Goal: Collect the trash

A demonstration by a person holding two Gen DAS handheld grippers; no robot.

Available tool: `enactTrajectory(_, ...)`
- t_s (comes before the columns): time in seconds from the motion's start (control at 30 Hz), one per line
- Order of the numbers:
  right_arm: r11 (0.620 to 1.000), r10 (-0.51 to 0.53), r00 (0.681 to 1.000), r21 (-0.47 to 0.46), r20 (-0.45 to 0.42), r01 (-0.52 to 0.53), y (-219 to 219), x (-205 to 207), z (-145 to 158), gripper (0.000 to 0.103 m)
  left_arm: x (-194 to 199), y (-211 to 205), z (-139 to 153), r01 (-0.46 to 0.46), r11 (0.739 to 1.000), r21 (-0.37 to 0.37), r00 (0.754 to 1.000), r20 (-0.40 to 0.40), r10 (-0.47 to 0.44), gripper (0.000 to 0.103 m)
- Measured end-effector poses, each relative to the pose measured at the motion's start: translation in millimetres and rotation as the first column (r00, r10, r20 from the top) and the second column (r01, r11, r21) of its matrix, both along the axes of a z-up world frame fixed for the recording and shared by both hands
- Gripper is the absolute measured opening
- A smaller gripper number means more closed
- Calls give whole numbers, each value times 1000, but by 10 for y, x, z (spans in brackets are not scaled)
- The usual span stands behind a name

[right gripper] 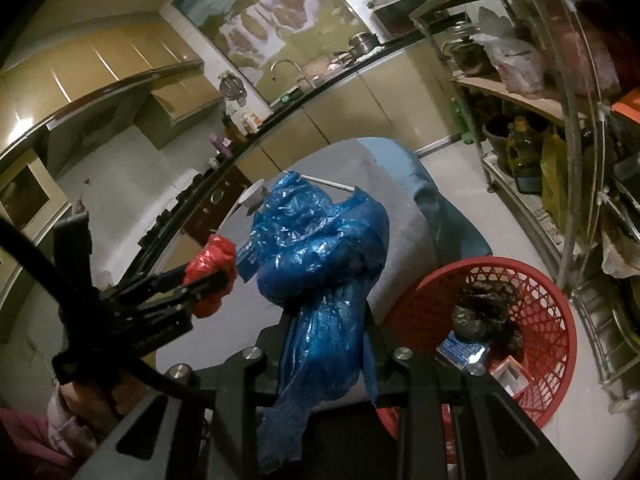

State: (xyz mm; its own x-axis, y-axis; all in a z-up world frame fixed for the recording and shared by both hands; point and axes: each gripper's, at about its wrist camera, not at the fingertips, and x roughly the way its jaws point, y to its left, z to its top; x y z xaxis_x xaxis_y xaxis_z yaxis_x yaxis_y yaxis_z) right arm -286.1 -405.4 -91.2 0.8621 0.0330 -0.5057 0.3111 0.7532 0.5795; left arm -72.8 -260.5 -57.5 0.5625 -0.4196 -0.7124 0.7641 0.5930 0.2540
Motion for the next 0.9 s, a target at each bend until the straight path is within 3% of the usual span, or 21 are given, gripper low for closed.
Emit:
enactTrajectory(0.67,1000,-5,1000,6,6,5,7,-38,-26,30,-107,-102,-61,24,999,26,1000,4,-24,50)
enactTrajectory(0.8,1000,-3,1000,13,1,3,-18,-14,-58,30,-94,-99,-81,35,999,22,999,-13,-34,50)
enactTrajectory(0.9,1000,-12,1000,20,-4,12,-56,-20,-82,30,-77,-73,-108,69,998,-10,995,-70,-70,50)
